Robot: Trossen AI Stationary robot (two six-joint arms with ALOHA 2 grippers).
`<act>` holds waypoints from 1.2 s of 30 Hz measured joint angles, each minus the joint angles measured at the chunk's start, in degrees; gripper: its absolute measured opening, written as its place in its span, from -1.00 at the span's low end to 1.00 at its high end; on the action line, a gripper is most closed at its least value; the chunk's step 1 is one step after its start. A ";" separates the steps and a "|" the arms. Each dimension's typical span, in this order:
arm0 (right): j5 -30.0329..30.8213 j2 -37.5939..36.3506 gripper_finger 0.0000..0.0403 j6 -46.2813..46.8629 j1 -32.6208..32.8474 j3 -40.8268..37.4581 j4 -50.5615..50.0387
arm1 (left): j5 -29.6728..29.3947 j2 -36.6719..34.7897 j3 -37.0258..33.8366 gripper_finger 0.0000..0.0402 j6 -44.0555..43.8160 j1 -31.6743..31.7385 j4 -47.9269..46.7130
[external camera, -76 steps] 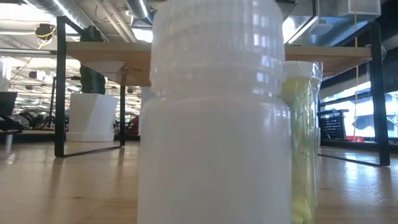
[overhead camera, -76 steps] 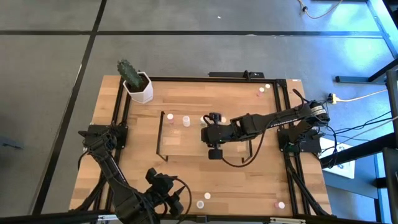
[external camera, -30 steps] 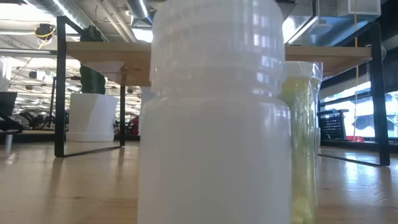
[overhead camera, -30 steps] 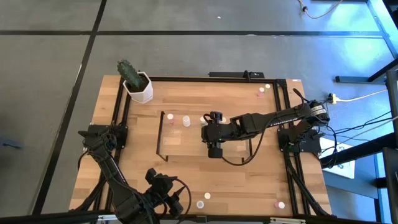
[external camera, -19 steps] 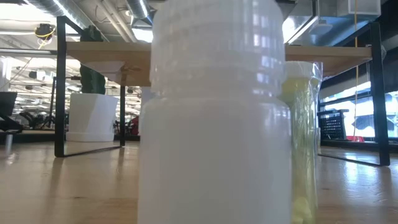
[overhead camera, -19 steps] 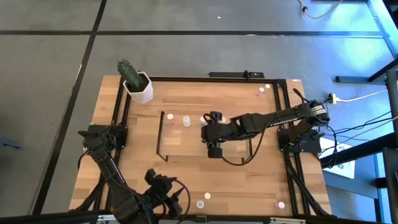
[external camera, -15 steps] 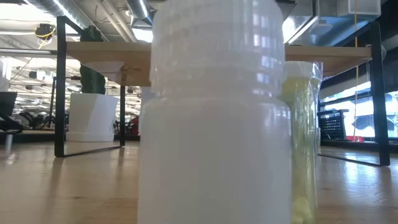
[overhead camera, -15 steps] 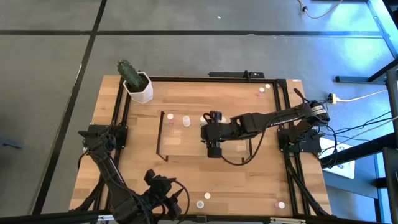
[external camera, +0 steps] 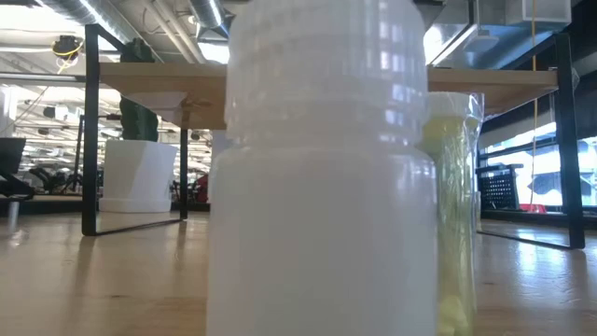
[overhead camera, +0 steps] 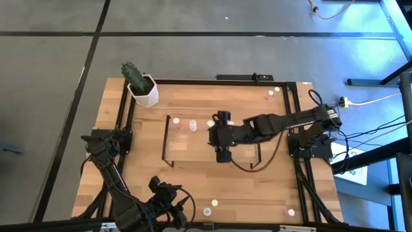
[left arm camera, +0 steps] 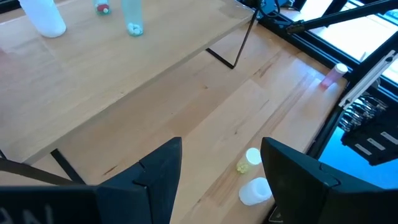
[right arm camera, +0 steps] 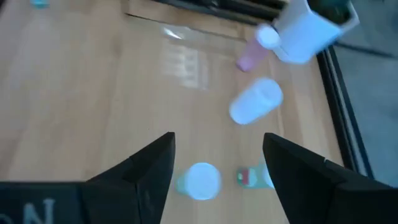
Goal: Pick and place medicine bottles onto shelf by color
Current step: Put the bottom yellow pill bottle on the shelf aligned with the other yellow pill bottle
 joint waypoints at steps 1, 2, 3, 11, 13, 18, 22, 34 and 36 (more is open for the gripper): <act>0.23 -0.03 0.22 -1.04 0.99 0.98 -0.72 | 0.04 0.00 0.01 0.06 -0.03 -0.15 0.00; 0.30 -0.08 0.22 -2.16 1.92 1.86 -1.28 | 0.20 0.00 0.01 0.06 -0.03 -0.31 0.00; 0.28 -0.17 0.22 -2.87 2.86 2.66 -1.75 | 0.33 0.00 -0.01 0.06 -0.03 -0.43 0.00; -0.35 -0.22 0.22 -7.03 9.98 6.12 -8.06 | 0.65 0.00 0.02 0.06 -0.36 -1.48 0.00; -1.93 -0.20 0.22 -7.04 11.38 6.12 -9.37 | 0.82 0.00 0.00 0.06 -0.35 -1.68 -0.02; -6.05 -0.20 0.22 -6.87 13.88 6.12 -9.72 | 1.26 0.00 0.01 0.06 -0.34 -1.74 -0.02; -8.07 -0.20 0.22 -7.08 15.10 6.12 -9.68 | 1.27 0.00 0.01 0.06 -0.10 -1.74 -0.02; -13.66 0.28 0.22 -6.96 17.56 6.09 -6.53 | 2.59 0.00 0.02 0.06 3.05 -3.35 -0.02; -13.64 0.31 0.22 -6.54 18.34 6.12 -4.69 | 2.59 0.00 0.02 0.06 3.07 -4.32 -0.02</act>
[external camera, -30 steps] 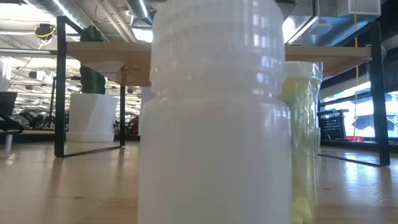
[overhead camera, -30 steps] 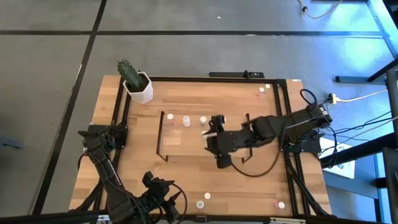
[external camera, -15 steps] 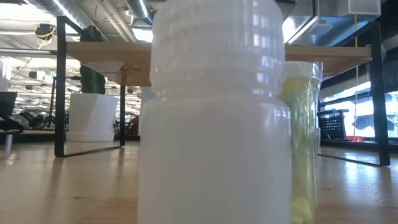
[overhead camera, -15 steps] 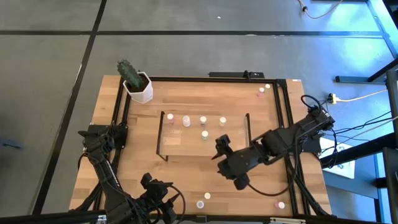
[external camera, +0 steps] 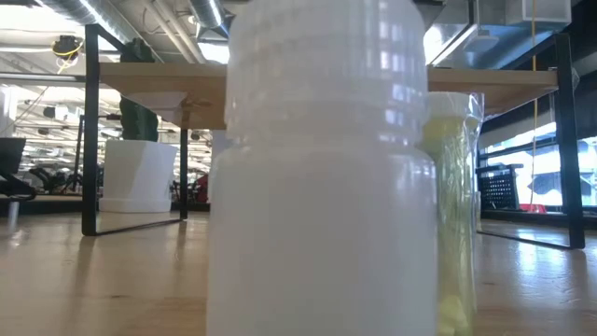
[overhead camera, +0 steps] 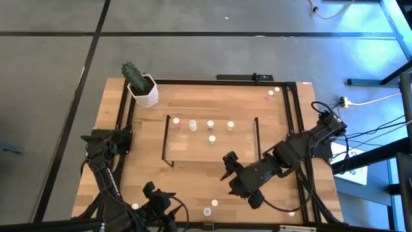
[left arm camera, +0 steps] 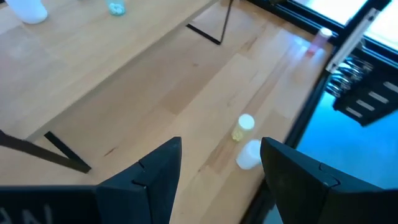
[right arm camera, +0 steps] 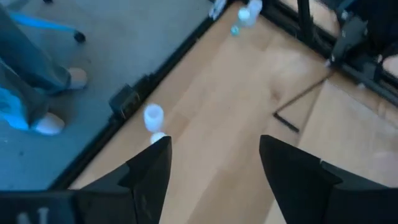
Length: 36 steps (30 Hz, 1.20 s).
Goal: Pick and place medicine bottles onto shelf by color
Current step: Put the bottom yellow pill bottle on the shelf aligned with the other yellow pill bottle
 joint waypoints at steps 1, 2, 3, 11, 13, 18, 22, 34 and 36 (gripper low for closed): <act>0.07 0.01 0.22 0.00 0.41 0.00 0.50 | 0.00 0.00 0.00 0.06 0.00 -0.62 0.00; 0.40 0.05 0.22 0.08 0.81 0.00 0.64 | 0.00 0.00 0.00 0.06 0.00 -1.23 0.00; 0.95 0.08 0.22 0.49 1.17 0.00 0.61 | 0.00 0.00 0.00 0.06 -0.03 -1.82 0.00; 2.01 1.78 0.22 5.71 1.67 -0.07 0.76 | -4.85 0.00 0.00 0.06 -0.35 -5.38 2.19; 1.97 2.62 0.22 4.15 1.71 -0.11 0.67 | -4.85 0.00 0.00 0.06 -0.35 -5.70 2.69; 1.95 4.76 0.22 -0.96 1.70 -0.13 0.93 | -4.36 0.00 0.00 0.06 1.44 -5.83 2.65; 1.95 6.77 0.22 -1.51 1.69 -0.15 1.06 | -2.74 0.00 0.00 0.06 4.38 -5.83 2.61; -1.07 11.99 0.22 -0.74 1.62 -0.17 3.93 | -1.49 0.00 0.00 0.06 8.94 -6.65 2.22; -1.20 12.95 0.22 0.38 1.62 -0.17 4.20 | -1.49 0.00 0.00 0.06 9.87 -6.83 2.21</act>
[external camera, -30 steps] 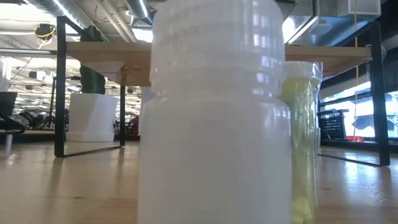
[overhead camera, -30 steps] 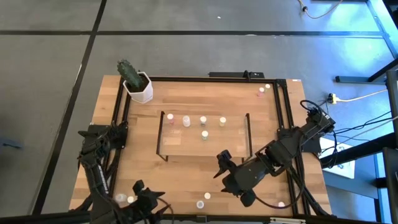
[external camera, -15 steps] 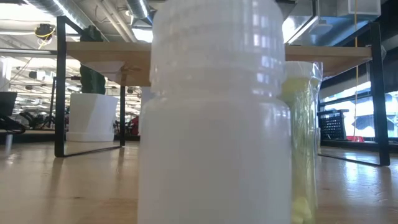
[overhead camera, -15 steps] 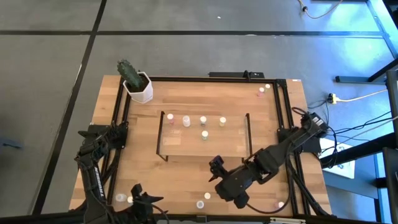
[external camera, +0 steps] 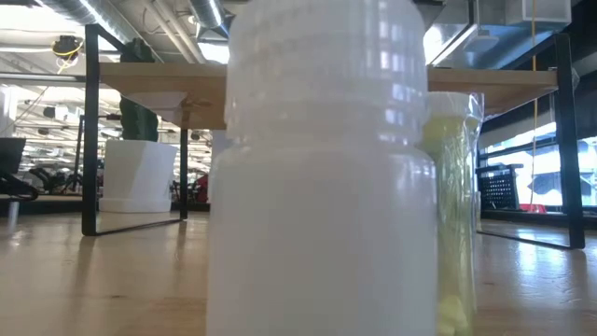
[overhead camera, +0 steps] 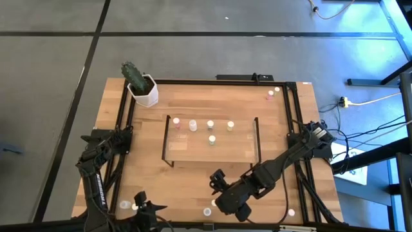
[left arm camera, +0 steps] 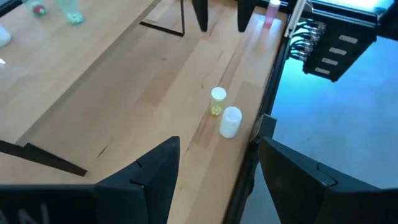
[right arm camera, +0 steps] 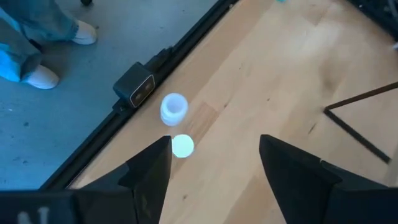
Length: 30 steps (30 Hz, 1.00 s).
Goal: Pick and place medicine bottles onto shelf by color
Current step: Put the bottom yellow pill bottle on the shelf aligned with the other yellow pill bottle
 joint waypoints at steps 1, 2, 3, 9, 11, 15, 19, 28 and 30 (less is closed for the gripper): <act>-0.53 0.44 0.22 0.38 0.00 0.00 -0.15 | 0.00 0.00 0.00 0.06 0.38 -0.02 0.00; -1.05 0.88 0.22 0.96 0.00 0.00 -0.19 | 0.00 0.00 0.00 0.06 0.58 -0.09 -0.02; -1.63 1.23 0.22 1.19 -0.02 0.00 -0.17 | 0.00 0.00 0.00 0.06 0.61 -0.24 -0.02; -1.82 2.18 0.22 1.30 -0.02 0.00 0.09 | 0.00 0.00 0.00 0.06 0.62 -0.44 -0.02; -1.82 2.33 0.22 1.02 -0.02 0.00 0.05 | -0.01 0.00 0.00 0.06 0.62 -0.44 0.00; -1.88 2.86 0.22 0.93 -0.02 0.00 0.19 | -0.02 0.00 0.00 0.06 0.62 -0.42 0.03; -2.29 4.23 0.22 0.91 -0.02 0.00 0.91 | -0.02 0.00 0.00 0.06 0.62 -0.42 0.03; -4.30 8.35 0.22 0.71 -0.02 -0.04 1.59 | -0.04 0.00 0.00 0.06 0.64 -0.42 0.04; -4.40 9.46 0.22 0.70 -0.02 -0.04 1.47 | -0.04 0.00 0.00 0.06 0.64 -0.42 0.04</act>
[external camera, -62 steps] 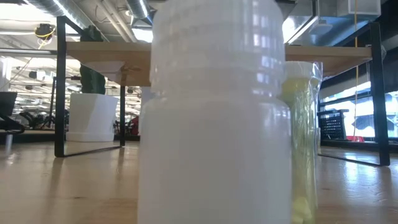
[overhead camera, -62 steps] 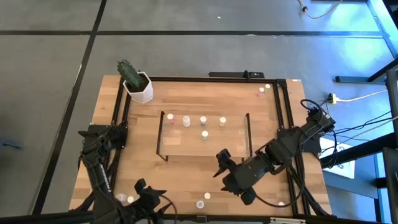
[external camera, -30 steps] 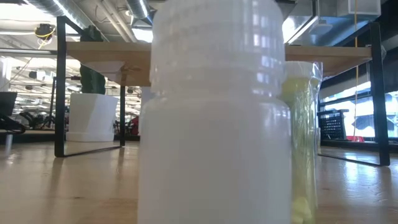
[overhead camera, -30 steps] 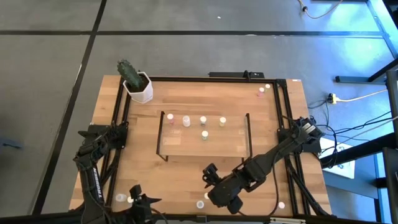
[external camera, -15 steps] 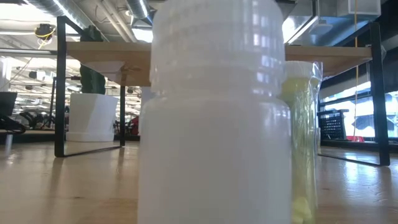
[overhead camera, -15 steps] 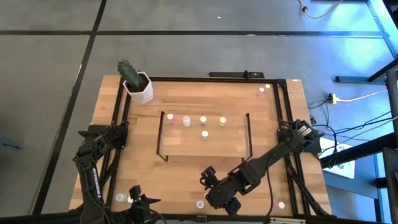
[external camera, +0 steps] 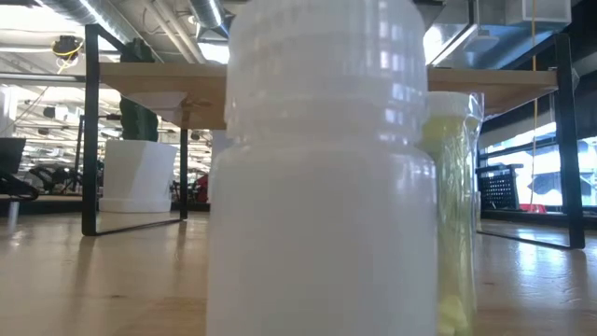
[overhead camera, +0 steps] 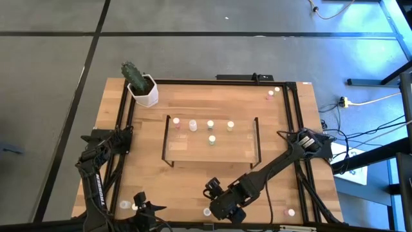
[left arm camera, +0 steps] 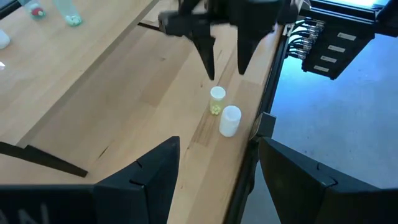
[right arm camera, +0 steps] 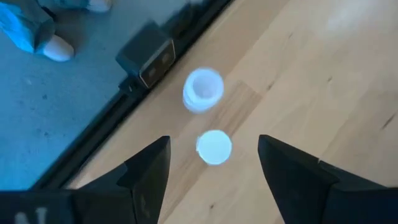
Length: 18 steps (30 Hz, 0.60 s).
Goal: Pick and place medicine bottles onto shelf by color
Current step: Put the bottom yellow pill bottle on the shelf aligned with the other yellow pill bottle
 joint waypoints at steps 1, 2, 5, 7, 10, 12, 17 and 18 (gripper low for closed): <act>-0.02 0.48 0.22 -0.01 -0.02 0.00 0.09 | 0.00 0.00 0.00 0.06 0.00 0.00 -0.01; -0.02 0.92 0.22 -0.18 -0.02 0.00 -0.01 | 0.00 0.00 0.00 0.06 0.00 0.00 -0.01; -0.02 1.93 0.22 -1.33 -0.07 0.00 0.31 | -0.02 0.00 0.00 0.06 0.00 0.00 0.00; 0.00 2.63 0.22 -1.52 -0.09 0.00 0.46 | -0.02 0.00 0.00 0.06 0.00 0.00 -0.02; 0.00 3.43 0.22 -2.59 -0.23 0.00 0.44 | -0.01 0.00 0.00 0.06 0.00 0.00 -0.02; 0.00 3.58 0.22 -2.88 -0.37 0.00 0.47 | -0.02 0.00 0.00 0.06 0.00 0.00 -0.02; 0.02 3.58 0.22 -2.83 -1.10 0.00 0.51 | -0.02 0.00 0.00 0.06 0.00 0.00 0.00; 0.02 3.58 0.22 -2.83 -1.20 0.00 0.51 | -0.02 0.00 0.00 0.06 -0.02 0.00 -0.02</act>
